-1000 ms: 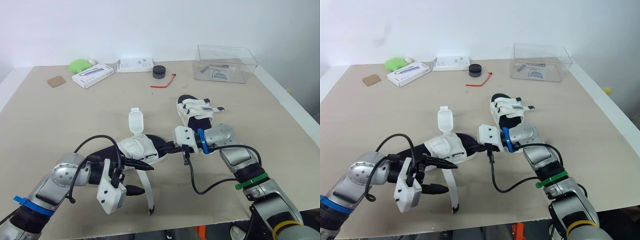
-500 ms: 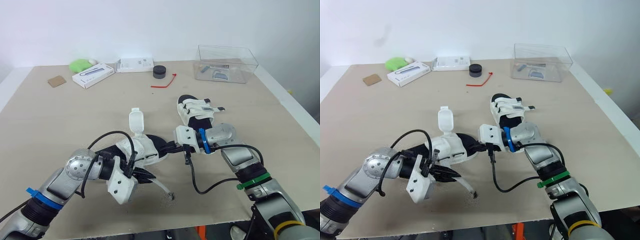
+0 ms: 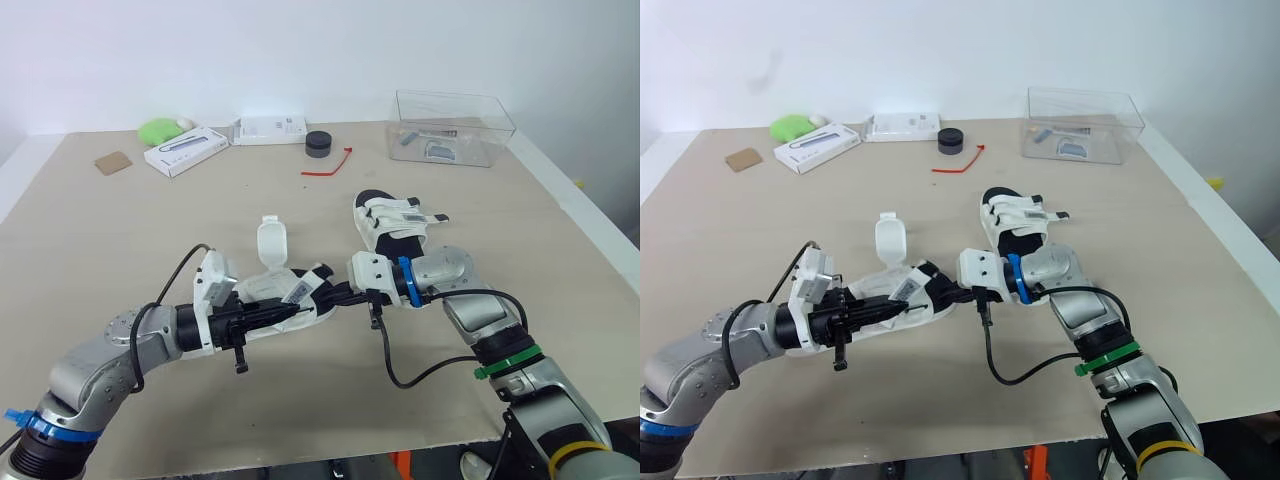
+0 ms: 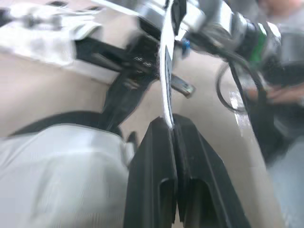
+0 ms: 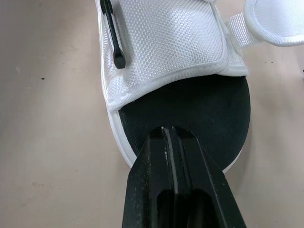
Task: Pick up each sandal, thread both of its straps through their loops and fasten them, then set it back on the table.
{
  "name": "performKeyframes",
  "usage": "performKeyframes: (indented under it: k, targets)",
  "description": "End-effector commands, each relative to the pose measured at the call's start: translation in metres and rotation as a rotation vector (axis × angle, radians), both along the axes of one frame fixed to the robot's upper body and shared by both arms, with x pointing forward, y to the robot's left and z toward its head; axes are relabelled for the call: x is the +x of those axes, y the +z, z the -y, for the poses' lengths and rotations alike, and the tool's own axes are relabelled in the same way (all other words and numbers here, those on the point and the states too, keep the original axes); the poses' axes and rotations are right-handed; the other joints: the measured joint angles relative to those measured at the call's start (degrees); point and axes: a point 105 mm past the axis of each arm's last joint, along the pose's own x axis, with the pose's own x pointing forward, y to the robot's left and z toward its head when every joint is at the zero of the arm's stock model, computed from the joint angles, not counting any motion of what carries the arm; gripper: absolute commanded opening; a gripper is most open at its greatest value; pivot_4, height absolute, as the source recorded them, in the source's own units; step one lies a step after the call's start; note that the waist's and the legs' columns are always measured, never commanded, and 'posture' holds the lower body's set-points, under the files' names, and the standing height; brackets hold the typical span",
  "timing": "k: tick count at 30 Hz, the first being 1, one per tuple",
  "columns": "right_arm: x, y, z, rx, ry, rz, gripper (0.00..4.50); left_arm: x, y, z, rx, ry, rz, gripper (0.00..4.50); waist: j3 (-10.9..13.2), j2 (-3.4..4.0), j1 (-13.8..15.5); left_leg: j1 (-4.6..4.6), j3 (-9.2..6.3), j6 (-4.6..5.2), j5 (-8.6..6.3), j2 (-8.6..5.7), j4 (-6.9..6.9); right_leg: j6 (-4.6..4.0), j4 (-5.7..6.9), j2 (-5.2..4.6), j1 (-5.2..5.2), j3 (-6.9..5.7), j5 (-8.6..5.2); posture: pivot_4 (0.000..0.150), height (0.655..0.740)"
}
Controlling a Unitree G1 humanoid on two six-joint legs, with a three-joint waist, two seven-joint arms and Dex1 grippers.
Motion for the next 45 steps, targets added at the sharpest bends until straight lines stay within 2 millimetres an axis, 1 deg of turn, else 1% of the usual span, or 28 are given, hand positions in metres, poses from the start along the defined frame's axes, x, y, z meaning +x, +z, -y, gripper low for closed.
performKeyframes:
  k: [1, 3, 7, 14, 18, 23, 27, 32, 33, 34, 36, 38, 45]
  targets:
    - [0.002, 0.004, 0.002, -0.006, 0.004, 0.023, 0.0, 0.012, 0.01, -0.013, -0.073, 0.113, -0.033, 0.03, 0.0, 0.0, 0.05, 0.0, -0.03, -0.01, 0.01, -0.05, 0.0, 0.0, 0.0, 0.0, 0.01, -0.02, 0.0, 0.15, 0.74]
    - [0.002, 0.005, 0.002, -0.008, 0.005, 0.026, 0.0, 0.02, 0.013, -0.02, -0.11, 0.183, -0.044, 0.03, 0.0, 0.0, 0.05, 0.0, -0.05, -0.03, 0.02, -0.07, 0.0, -0.02, 0.0, 0.01, 0.02, -0.05, 0.01, 0.15, 0.74]
    - [0.002, 0.005, 0.002, -0.008, 0.008, 0.028, 0.0, 0.029, 0.011, -0.026, -0.113, 0.269, -0.025, 0.03, 0.0, 0.0, 0.05, 0.0, -0.1, -0.06, 0.04, -0.09, 0.0, -0.07, 0.0, 0.02, 0.02, -0.07, 0.04, 0.15, 0.74]
    - [0.004, 0.006, 0.002, -0.012, 0.012, 0.034, 0.0, 0.04, 0.012, -0.03, -0.153, 0.366, 0.002, 0.03, -0.01, -0.01, 0.06, 0.01, -0.09, -0.13, 0.08, -0.13, 0.0, -0.1, 0.0, 0.01, 0.04, -0.04, 0.08, 0.15, 0.74]
    - [0.004, 0.007, 0.002, -0.013, 0.013, 0.034, 0.0, 0.043, 0.011, -0.031, -0.153, 0.373, 0.009, 0.03, -0.01, -0.01, 0.05, 0.01, -0.1, -0.14, 0.08, -0.12, 0.0, -0.11, 0.0, 0.03, 0.04, -0.06, 0.1, 0.15, 0.74]
    - [0.004, 0.006, 0.002, -0.014, 0.017, 0.032, 0.0, 0.048, 0.014, -0.024, -0.153, 0.339, 0.031, 0.03, -0.01, -0.01, 0.06, 0.0, -0.1, -0.15, 0.09, -0.13, 0.0, -0.11, 0.0, 0.03, 0.05, -0.06, 0.1, 0.15, 0.74]
    - [0.004, 0.006, 0.002, -0.014, 0.014, 0.032, 0.0, 0.049, 0.01, -0.017, -0.13, 0.279, 0.017, 0.03, -0.01, -0.01, 0.06, -0.01, -0.1, -0.15, 0.09, -0.14, 0.0, -0.11, -0.01, 0.03, 0.04, -0.06, 0.1, 0.15, 0.74]
    - [0.004, 0.007, 0.003, -0.01, 0.008, 0.035, 0.0, 0.06, 0.004, -0.021, -0.1, 0.288, 0.005, 0.03, -0.01, -0.01, 0.06, -0.01, -0.1, -0.15, 0.09, -0.14, 0.0, -0.11, -0.01, 0.03, 0.04, -0.07, 0.1, 0.15, 0.74]
    - [0.004, 0.007, 0.003, -0.01, 0.007, 0.035, 0.0, 0.063, 0.003, -0.022, -0.1, 0.295, -0.003, 0.59, -0.01, -0.01, 0.06, 0.0, -0.1, -0.15, 0.09, -0.14, 0.0, -0.11, -0.01, 0.03, 0.05, -0.07, 0.1, 0.15, 0.74]
    - [0.003, 0.007, 0.003, -0.009, 0.006, 0.035, 0.0, 0.065, 0.002, -0.023, -0.103, 0.303, -0.011, 0.92, -0.01, -0.01, 0.05, 0.0, -0.11, -0.15, 0.09, -0.14, 0.0, -0.11, -0.01, 0.03, 0.05, -0.07, 0.1, 0.15, 0.74]
    - [0.003, 0.006, 0.004, -0.009, 0.004, 0.035, 0.0, 0.07, 0.003, -0.025, -0.11, 0.327, -0.009, 1.8, -0.01, -0.01, 0.05, -0.01, -0.12, -0.15, 0.09, -0.13, 0.0, -0.11, -0.01, 0.03, 0.04, -0.07, 0.1, 0.15, 0.74]
    - [0.002, 0.006, 0.004, -0.008, 0.001, 0.034, 0.0, 0.072, 0.005, -0.026, -0.115, 0.348, 0.007, 2.43, -0.01, -0.02, 0.04, -0.02, -0.12, -0.15, 0.09, -0.14, 0.0, -0.11, -0.01, 0.02, 0.04, -0.07, 0.1, 0.15, 0.74]
    - [0.003, 0.006, 0.006, -0.012, -0.007, 0.036, 0.0, 0.084, 0.012, -0.036, -0.133, 0.393, 0.027, 2.43, -0.01, -0.02, 0.07, -0.03, -0.13, -0.15, 0.09, -0.15, 0.0, -0.1, -0.01, 0.0, 0.04, -0.07, 0.1, 0.15, 0.74]
